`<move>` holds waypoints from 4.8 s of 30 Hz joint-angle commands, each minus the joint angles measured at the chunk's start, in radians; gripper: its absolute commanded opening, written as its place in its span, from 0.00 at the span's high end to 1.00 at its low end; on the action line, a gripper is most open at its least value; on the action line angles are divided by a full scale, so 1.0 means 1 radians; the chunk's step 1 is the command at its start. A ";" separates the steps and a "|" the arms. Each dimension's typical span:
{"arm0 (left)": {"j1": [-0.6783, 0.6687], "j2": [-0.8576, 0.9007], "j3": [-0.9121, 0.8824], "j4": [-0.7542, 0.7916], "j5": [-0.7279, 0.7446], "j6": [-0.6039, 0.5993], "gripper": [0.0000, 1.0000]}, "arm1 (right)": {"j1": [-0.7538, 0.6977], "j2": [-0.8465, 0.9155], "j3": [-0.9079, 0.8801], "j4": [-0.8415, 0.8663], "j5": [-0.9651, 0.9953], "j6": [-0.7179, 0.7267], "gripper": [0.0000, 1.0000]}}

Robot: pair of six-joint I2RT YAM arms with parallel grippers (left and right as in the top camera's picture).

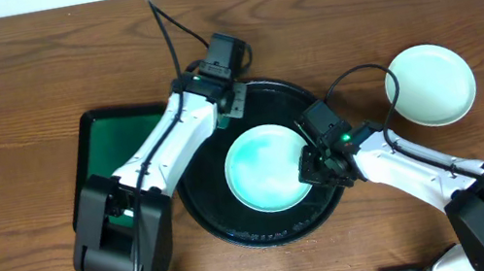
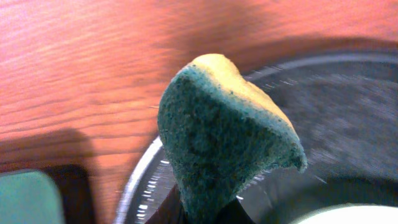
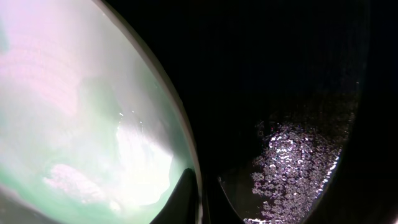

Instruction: Clean dirty plates on tray and stack at the side

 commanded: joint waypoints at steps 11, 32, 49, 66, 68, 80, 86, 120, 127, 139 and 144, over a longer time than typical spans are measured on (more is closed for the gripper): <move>-0.073 -0.011 0.014 -0.112 0.338 0.055 0.93 | -0.016 0.051 -0.072 -0.045 0.111 -0.022 0.99; -0.051 -0.008 -0.210 0.057 0.483 0.279 0.93 | -0.016 0.051 -0.072 -0.021 0.069 -0.022 0.99; 0.111 -0.008 -0.216 -0.030 0.227 0.116 0.93 | -0.016 0.051 -0.072 -0.018 0.063 -0.022 0.99; -0.011 -0.005 -0.440 -0.007 0.231 0.100 0.93 | -0.018 0.051 -0.072 -0.006 0.063 -0.030 0.99; -0.012 -0.005 -0.459 -0.026 0.256 0.063 0.92 | -0.018 0.051 -0.072 -0.005 0.063 -0.034 0.99; -0.122 -0.005 -0.489 -0.107 0.449 0.024 0.93 | -0.018 0.051 -0.072 0.006 0.063 -0.041 0.99; -0.269 -0.005 -0.488 -0.068 0.521 0.070 0.93 | -0.018 0.051 -0.072 0.009 0.063 -0.041 0.99; -0.199 -0.072 -0.400 0.199 0.575 -0.253 0.93 | -0.018 0.051 -0.072 0.036 0.063 -0.063 0.99; -0.143 -0.205 -0.293 0.011 0.434 -0.234 0.93 | -0.018 0.051 -0.072 0.054 0.064 -0.079 0.99; -0.045 -0.299 -0.281 -0.153 0.383 -0.230 0.93 | -0.018 0.051 -0.072 0.066 0.071 -0.093 0.99; -0.006 -0.299 -0.274 -0.168 0.223 -0.220 0.93 | -0.018 0.051 -0.067 0.084 0.070 -0.130 0.99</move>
